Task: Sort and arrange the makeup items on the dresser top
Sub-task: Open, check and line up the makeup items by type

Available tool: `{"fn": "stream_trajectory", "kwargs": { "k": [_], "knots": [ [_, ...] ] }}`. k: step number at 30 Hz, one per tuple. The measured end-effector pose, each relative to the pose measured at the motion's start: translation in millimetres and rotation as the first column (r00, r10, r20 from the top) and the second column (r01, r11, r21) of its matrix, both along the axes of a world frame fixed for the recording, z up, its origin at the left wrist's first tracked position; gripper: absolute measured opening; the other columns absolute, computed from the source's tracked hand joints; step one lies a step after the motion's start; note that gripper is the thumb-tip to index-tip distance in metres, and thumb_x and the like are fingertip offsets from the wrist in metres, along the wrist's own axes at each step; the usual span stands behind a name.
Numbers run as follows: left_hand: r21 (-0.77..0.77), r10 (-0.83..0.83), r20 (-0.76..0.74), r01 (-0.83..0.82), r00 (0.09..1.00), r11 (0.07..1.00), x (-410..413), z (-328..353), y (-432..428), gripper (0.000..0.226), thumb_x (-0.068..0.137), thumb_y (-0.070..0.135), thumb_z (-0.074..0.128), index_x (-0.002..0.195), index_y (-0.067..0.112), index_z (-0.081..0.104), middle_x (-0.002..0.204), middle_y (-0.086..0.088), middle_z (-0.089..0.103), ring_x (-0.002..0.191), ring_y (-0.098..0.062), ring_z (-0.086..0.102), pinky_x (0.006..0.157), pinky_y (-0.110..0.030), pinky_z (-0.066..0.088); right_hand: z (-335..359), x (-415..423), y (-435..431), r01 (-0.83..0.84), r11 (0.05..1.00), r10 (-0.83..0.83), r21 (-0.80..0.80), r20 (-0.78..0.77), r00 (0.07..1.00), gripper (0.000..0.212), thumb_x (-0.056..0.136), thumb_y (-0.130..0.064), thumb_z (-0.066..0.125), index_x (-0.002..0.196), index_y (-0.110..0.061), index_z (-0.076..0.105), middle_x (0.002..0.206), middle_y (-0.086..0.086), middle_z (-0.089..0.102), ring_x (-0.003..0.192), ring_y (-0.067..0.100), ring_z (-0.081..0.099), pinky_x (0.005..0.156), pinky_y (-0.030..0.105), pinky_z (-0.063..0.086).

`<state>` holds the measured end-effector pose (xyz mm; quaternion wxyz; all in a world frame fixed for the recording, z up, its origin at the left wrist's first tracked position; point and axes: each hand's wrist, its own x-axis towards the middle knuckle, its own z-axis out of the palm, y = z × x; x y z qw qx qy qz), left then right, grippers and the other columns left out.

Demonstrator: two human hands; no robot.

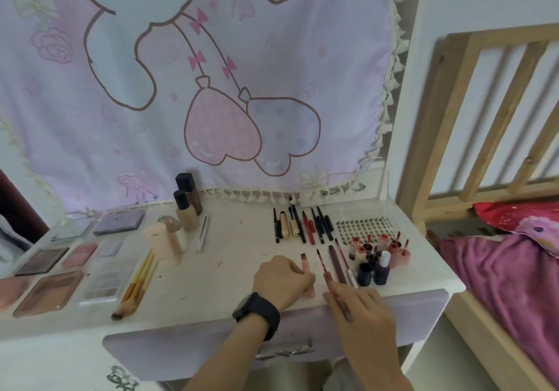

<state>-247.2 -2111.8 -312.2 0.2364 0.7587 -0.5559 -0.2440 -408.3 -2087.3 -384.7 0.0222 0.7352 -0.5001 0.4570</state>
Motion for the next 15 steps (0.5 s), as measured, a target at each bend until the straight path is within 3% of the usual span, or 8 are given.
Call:
{"fn": "stream_trajectory", "kwargs": {
  "k": [3, 6, 8, 11, 15],
  "knots": [
    [0.001, 0.021, 0.018, -0.021, 1.0, 1.0, -5.4, -4.6, -3.4, 0.034, 0.078, 0.045, 0.07, 0.051, 0.027, 0.064, 0.055, 0.016, 0.066, 0.059, -0.001, 0.062, 0.044, -0.011, 0.039, -4.6, 2.6, -1.7, -0.001, 1.0, 0.001, 0.013, -0.03, 1.0, 0.028, 0.081, -0.037, 0.076, 0.094, -0.012, 0.081, 0.089, -0.003, 0.077, 0.079, 0.016, 0.069, 0.072, 0.023, 0.058],
    [-0.007, 0.019, 0.033, -0.019, 0.999, 1.0, -7.0, -8.1, -4.8, 0.039, 0.078, 0.052, 0.07, 0.05, 0.027, 0.061, 0.057, 0.011, 0.066, 0.052, 0.001, 0.056, 0.043, -0.013, 0.035, -9.1, 3.1, -3.6, 0.013, 0.998, -0.01, 0.068, -0.041, 0.999, 0.032, 0.068, -0.03, 0.087, 0.094, -0.014, 0.081, 0.09, -0.004, 0.077, 0.08, 0.016, 0.067, 0.072, 0.023, 0.056],
    [-0.009, 0.022, 0.018, -0.022, 1.0, 1.0, -6.7, -8.2, -3.5, 0.037, 0.08, 0.059, 0.066, 0.06, 0.028, 0.061, 0.062, 0.007, 0.067, 0.056, 0.0, 0.057, 0.047, -0.017, 0.039, -11.2, 3.3, -3.0, 0.003, 0.996, 0.002, 0.093, -0.055, 0.998, 0.036, 0.067, -0.029, 0.089, 0.098, -0.013, 0.08, 0.093, -0.003, 0.077, 0.082, 0.016, 0.067, 0.072, 0.024, 0.056],
    [-0.015, 0.013, 0.025, -0.013, 1.0, 1.0, -5.3, -7.6, 2.3, 0.039, 0.081, 0.071, 0.053, 0.09, 0.034, 0.055, 0.075, 0.015, 0.063, 0.072, -0.003, 0.059, 0.057, -0.024, 0.044, -13.1, 1.9, 1.0, -0.025, 0.993, 0.031, 0.112, -0.052, 0.998, 0.041, 0.069, -0.027, 0.09, 0.104, -0.011, 0.079, 0.099, -0.002, 0.076, 0.086, 0.017, 0.067, 0.074, 0.027, 0.059],
    [-0.15, -0.087, 0.103, 0.102, 0.991, 0.983, -0.7, -13.9, 15.5, 0.028, 0.092, 0.063, 0.048, 0.115, 0.048, 0.052, 0.086, 0.022, 0.062, 0.078, 0.003, 0.058, 0.067, -0.021, 0.05, -12.7, -1.4, 6.2, -0.042, 0.99, 0.05, 0.132, -0.056, 0.997, 0.041, 0.07, -0.019, 0.09, 0.108, -0.012, 0.079, 0.101, -0.002, 0.074, 0.088, 0.016, 0.063, 0.077, 0.024, 0.056]
  ]
}}
